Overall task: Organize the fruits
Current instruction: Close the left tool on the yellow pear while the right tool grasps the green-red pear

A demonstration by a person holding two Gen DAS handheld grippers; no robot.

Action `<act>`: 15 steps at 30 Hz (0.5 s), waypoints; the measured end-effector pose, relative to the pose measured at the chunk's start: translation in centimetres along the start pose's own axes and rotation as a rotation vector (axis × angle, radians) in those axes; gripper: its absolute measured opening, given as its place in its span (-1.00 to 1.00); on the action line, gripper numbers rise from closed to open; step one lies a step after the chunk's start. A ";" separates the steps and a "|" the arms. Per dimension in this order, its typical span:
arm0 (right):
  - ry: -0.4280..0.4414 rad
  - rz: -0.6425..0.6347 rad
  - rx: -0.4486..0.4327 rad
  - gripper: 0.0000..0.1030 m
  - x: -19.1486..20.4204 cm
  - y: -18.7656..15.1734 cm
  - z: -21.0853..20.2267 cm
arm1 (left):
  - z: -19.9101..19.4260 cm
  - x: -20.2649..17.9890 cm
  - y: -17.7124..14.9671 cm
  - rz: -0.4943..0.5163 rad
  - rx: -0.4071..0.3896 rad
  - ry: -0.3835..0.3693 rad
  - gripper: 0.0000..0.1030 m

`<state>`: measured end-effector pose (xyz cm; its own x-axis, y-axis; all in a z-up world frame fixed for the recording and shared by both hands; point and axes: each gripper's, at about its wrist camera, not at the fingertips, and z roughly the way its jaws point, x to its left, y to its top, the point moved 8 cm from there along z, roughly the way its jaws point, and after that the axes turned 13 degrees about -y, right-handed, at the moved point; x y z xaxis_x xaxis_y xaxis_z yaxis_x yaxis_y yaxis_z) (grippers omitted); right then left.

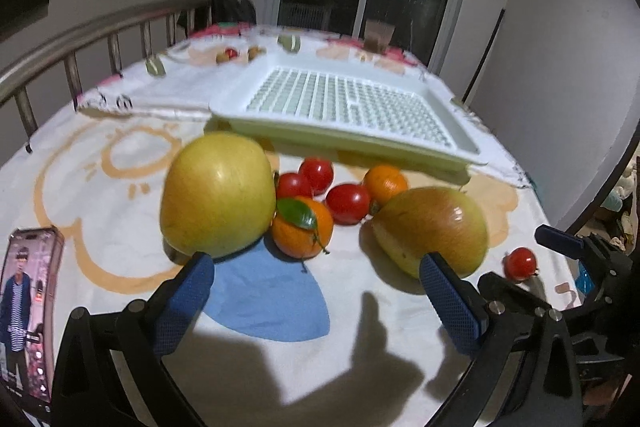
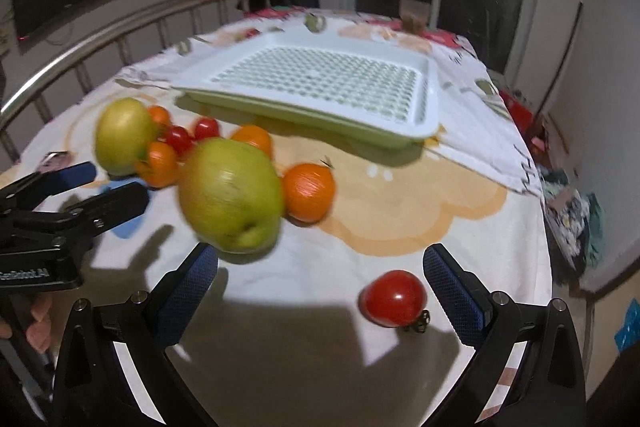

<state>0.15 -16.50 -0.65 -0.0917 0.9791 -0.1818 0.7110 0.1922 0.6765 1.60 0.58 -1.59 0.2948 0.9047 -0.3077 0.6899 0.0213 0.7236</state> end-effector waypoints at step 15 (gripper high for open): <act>0.051 0.029 -0.037 1.00 0.3 1.4 -2.5 | -2.6 1.5 1.5 0.042 -0.097 0.029 1.00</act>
<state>-0.67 -15.75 2.04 -0.1076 0.9863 -0.1253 0.6878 0.1649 0.7069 1.33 3.06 0.68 0.3015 0.9176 -0.2590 0.6101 0.0231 0.7920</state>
